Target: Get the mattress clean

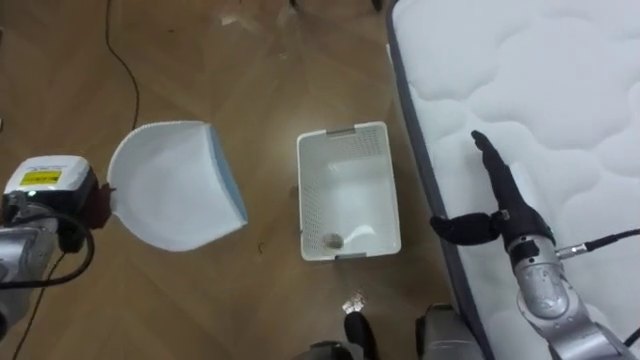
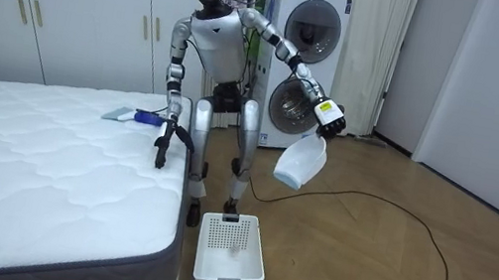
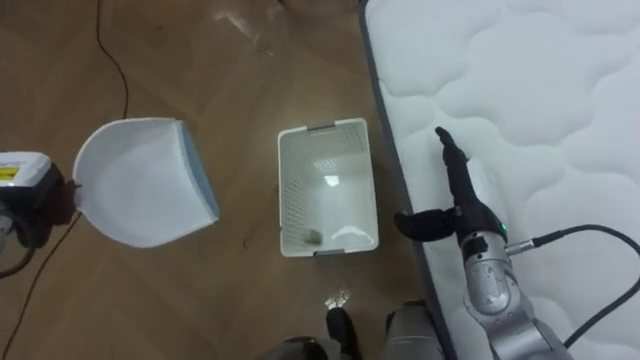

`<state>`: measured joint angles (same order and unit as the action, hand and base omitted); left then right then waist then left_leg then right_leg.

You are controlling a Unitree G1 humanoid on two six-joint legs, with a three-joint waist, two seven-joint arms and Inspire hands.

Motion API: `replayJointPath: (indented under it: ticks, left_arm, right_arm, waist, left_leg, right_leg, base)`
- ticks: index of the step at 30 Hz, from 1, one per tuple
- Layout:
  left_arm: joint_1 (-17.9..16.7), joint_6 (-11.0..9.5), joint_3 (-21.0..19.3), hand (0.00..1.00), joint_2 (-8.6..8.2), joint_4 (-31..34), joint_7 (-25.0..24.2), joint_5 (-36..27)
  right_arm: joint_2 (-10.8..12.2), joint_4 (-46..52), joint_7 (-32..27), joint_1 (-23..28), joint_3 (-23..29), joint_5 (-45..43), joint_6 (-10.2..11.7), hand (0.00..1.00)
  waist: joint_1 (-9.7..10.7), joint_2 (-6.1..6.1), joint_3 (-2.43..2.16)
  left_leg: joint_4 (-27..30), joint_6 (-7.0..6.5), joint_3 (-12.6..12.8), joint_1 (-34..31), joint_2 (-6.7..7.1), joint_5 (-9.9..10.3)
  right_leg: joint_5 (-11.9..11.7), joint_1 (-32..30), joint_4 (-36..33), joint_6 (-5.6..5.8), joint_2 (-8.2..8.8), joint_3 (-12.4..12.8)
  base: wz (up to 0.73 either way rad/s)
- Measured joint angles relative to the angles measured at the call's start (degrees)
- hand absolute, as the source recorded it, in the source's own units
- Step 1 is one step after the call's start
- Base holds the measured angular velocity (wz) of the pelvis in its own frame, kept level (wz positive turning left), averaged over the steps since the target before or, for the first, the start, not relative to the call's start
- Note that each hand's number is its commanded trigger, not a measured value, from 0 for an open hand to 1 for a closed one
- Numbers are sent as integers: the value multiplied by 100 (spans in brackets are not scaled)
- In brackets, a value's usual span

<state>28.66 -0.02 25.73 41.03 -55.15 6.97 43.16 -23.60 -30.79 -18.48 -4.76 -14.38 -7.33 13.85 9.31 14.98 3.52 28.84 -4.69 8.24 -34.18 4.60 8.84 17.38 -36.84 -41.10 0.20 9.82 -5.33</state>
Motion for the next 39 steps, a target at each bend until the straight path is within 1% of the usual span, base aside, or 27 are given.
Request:
replayJointPath:
  ticks: [3, 4, 6, 7, 12, 19, 23, 25, 26, 28, 29, 30, 31, 33, 34, 35, 37, 38, 39]
  left_arm:
    - [94, 18, 0, 100, 1, 12, 72, -139]
    - [115, 17, 1, 100, 1, 10, 113, -215]
    - [217, 17, 1, 100, 1, -8, 165, -568]
    - [239, 17, 1, 100, 2, -13, 171, -625]
    - [277, 17, -2, 100, 1, -5, 441, -665]
    - [270, 17, -6, 100, 1, -5, 517, -769]
    - [110, -32, -127, 100, 1, 47, 770, -769]
    - [-6, -49, -193, 100, 1, 119, 871, -821]
    - [-58, -96, -212, 100, 1, 125, 902, -947]
    - [-285, -202, -429, 100, 1, 349, 931, -992]
    - [-564, -301, -655, 100, 1, 635, 999, -993]
    - [-889, -372, -836, 100, -2, 945, 1112, -988]
    - [-1062, -419, -925, 100, -8, 1099, 1154, -980]
    - [-1828, -590, -1322, 100, -32, 1676, 1243, -973]
    - [-2029, -608, -1442, 100, -56, 1788, 1265, -977]
    - [-2263, -630, -1582, 100, -163, 1930, 1269, -978]
    - [-2520, -634, -1677, 100, -413, 2103, 1263, -978]
    - [-2582, -632, -1677, 100, -470, 2177, 1258, -983]
    - [-2713, -637, -1675, 100, -573, 2368, 1249, -999]
  right_arm:
    - [1, 27, 47, 1, -3, -20, 2, 0]
    - [0, 44, 44, 1, -8, -34, 0, 0]
    - [-1, 119, 30, 10, -13, -59, 2, 0]
    - [-1, 136, 30, 16, -13, -72, 2, 0]
    - [-2, 230, 77, 56, -18, -184, -1, 0]
    - [-22, 241, 88, 90, -13, -196, 6, 0]
    - [-31, 241, 92, 138, -5, -198, 46, 0]
    - [-31, 247, 96, 152, -5, -194, 47, 0]
    - [-22, 246, 105, 160, -6, -197, 54, 0]
    - [-8, 241, 117, 229, -11, -197, 53, 0]
    - [-4, 201, 117, 311, -12, -193, 42, 0]
    - [5, 129, 119, 406, -15, -143, 36, 0]
    - [14, 84, 118, 433, -14, -88, 36, 0]
    - [44, -33, 182, 706, 3, 192, -71, 0]
    - [46, -34, 207, 763, 18, 279, -104, 0]
    - [63, -34, 228, 902, 167, 373, -145, 0]
    - [131, 0, 243, 1121, 539, 516, -219, 0]
    - [132, 40, 243, 1174, 601, 554, -229, 0]
    - [163, 117, 243, 1272, 697, 753, -238, 0]
  waist:
    - [21, 20, 6]
    - [37, 37, 14]
    - [81, 95, 41]
    - [88, 102, 44]
    - [138, 113, 39]
    - [132, 114, 37]
    - [116, 106, 30]
    - [94, 79, 17]
    - [86, 48, 8]
    - [-42, -93, -50]
    - [-137, -248, -94]
    - [-217, -370, -112]
    - [-277, -419, -128]
    - [-500, -682, -228]
    - [-504, -716, -240]
    - [-480, -758, -253]
    - [-501, -824, -269]
    - [-498, -824, -269]
    - [-494, -836, -269]
  left_leg:
    - [-21, -1, 79, 57, 9, 8]
    - [-22, 2, 86, 56, 8, 14]
    - [-41, 7, 89, 53, 9, 17]
    - [-49, 8, 91, 59, 10, 17]
    - [-111, 14, 129, 88, 5, 18]
    - [-133, 14, 119, 93, 6, 19]
    - [-150, 15, 134, 146, -3, 19]
    - [-177, 16, 187, 206, -7, 20]
    - [-231, 16, 221, 275, -4, 20]
    - [-288, 40, 288, 401, -13, 35]
    - [-311, 80, 278, 513, -29, 59]
    - [-333, 124, 255, 669, -80, 92]
    - [-343, 149, 254, 750, -125, 117]
    - [-433, 260, 217, 1065, -291, 214]
    - [-439, 280, 164, 1124, -313, 236]
    - [-498, 300, 39, 1253, -342, 253]
    - [-669, 293, 92, 1524, -410, 260]
    - [-714, 287, 101, 1598, -422, 263]
    - [-821, 283, 102, 1771, -428, 265]
  right_leg:
    - [34, -7, -57, 16, -16, 77]
    - [42, -8, -57, 14, -17, 76]
    - [57, -22, -60, 10, -16, 97]
    - [59, -24, -63, 10, -17, 108]
    - [69, -34, -51, 0, -30, 152]
    - [71, -23, -11, 4, -35, 150]
    - [69, 15, 8, 3, -39, 157]
    - [69, 30, 8, 3, -48, 215]
    - [69, 56, 12, 3, -50, 242]
    - [68, 97, 30, 5, -125, 400]
    - [57, 160, 65, 8, -216, 545]
    - [20, 322, 174, -15, -306, 628]
    - [-19, 420, 276, -24, -379, 663]
    - [-211, 748, 690, -74, -678, 842]
    - [-244, 838, 781, -83, -716, 845]
    - [-309, 1023, 966, -77, -787, 859]
    - [-457, 1335, 1307, -48, -888, 927]
    - [-494, 1429, 1406, -37, -903, 937]
    - [-562, 1585, 1583, -20, -932, 1004]
  base:
    - [-8]
    - [0]
    - [0]
    - [-3]
    - [-2]
    - [0]
    - [-2]
    - [-13]
    - [-22]
    - [-42]
    - [-65]
    - [-64]
    - [-70]
    - [-84]
    - [-50]
    - [-22]
    - [-25]
    - [-26]
    - [-24]
